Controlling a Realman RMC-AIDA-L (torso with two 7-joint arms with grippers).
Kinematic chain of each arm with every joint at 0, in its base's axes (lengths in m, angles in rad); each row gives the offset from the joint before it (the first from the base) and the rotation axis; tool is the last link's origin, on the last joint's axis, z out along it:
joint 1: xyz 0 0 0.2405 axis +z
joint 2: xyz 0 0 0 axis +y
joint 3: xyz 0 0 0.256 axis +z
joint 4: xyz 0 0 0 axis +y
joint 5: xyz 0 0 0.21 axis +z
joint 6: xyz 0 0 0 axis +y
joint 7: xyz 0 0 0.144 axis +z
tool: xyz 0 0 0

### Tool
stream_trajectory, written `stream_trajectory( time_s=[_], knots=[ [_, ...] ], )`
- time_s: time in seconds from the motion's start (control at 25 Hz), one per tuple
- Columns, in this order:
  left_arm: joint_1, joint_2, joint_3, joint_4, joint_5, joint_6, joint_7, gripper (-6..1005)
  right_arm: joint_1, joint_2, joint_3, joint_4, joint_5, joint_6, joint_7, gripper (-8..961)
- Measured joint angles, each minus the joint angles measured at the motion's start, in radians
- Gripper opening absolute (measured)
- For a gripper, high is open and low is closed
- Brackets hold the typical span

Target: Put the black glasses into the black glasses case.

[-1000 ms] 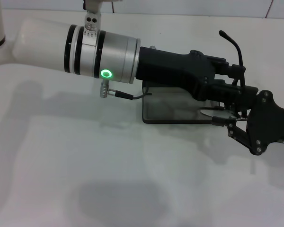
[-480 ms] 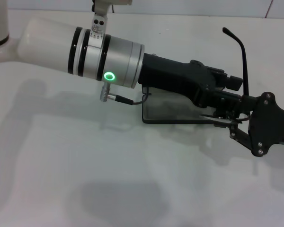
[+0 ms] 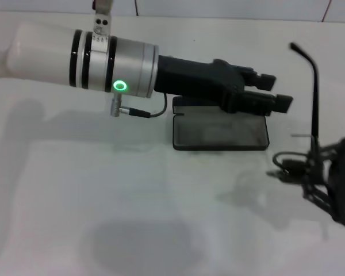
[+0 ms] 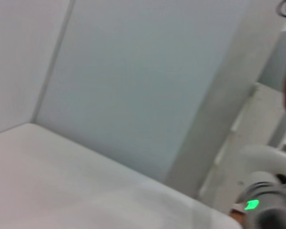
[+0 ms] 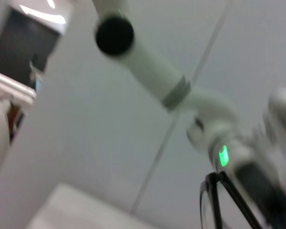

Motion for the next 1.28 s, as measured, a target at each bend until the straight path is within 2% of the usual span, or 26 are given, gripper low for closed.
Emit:
stream_trajectory(
  time_s=[0.12, 0.32, 0.52, 0.76, 0.96, 1.28],
  knots=[
    [0.009, 0.0, -0.006, -0.012, 0.024, -0.057, 0.009, 671, -0.014, 0.001, 0.015, 0.0, 0.0, -0.114, -0.032, 115],
    [0.01, -0.011, 0.002, -0.028, 0.035, -0.11, 0.048, 671, 0.013, 0.008, -0.032, 0.026, 0.0, -0.168, -0.028, 116],
    [-0.001, -0.017, 0.022, -0.076, -0.091, -0.108, 0.166, 670, 0.104, 0.012, -0.058, 0.135, 0.003, -0.141, 0.022, 117],
    [0.04, -0.012, 0.151, -0.071, -0.28, -0.084, 0.309, 670, 0.18, 0.011, -0.05, 0.242, 0.006, -0.048, 0.108, 118],
    [0.058, -0.013, 0.158, -0.068, -0.291, -0.051, 0.369, 671, 0.177, 0.007, -0.05, 0.241, 0.029, -0.007, 0.184, 118],
    [0.054, -0.014, 0.181, -0.067, -0.279, -0.037, 0.387, 670, 0.159, 0.003, -0.048, 0.239, 0.04, 0.018, 0.193, 120]
  ],
)
